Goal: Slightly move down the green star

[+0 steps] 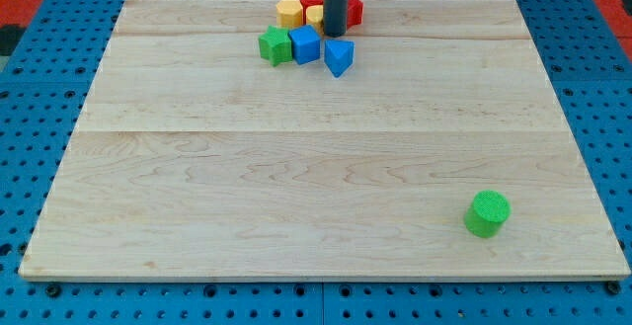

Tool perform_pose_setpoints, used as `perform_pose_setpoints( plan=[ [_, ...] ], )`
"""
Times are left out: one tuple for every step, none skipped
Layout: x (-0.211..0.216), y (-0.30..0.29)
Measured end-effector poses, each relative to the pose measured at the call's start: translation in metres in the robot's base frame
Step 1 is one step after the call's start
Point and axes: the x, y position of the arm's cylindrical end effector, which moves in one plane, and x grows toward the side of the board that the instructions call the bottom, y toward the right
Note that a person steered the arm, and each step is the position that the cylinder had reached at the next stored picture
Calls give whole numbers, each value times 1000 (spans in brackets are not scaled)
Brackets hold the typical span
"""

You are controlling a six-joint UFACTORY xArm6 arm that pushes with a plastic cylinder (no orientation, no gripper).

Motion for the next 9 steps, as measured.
perform_pose_setpoints(
  plan=[
    [2, -35],
    [2, -56],
    [2, -70],
    [3, -101],
    [4, -117],
    [37, -149],
    [69, -129],
    [36, -164],
    [-3, -130]
  ],
)
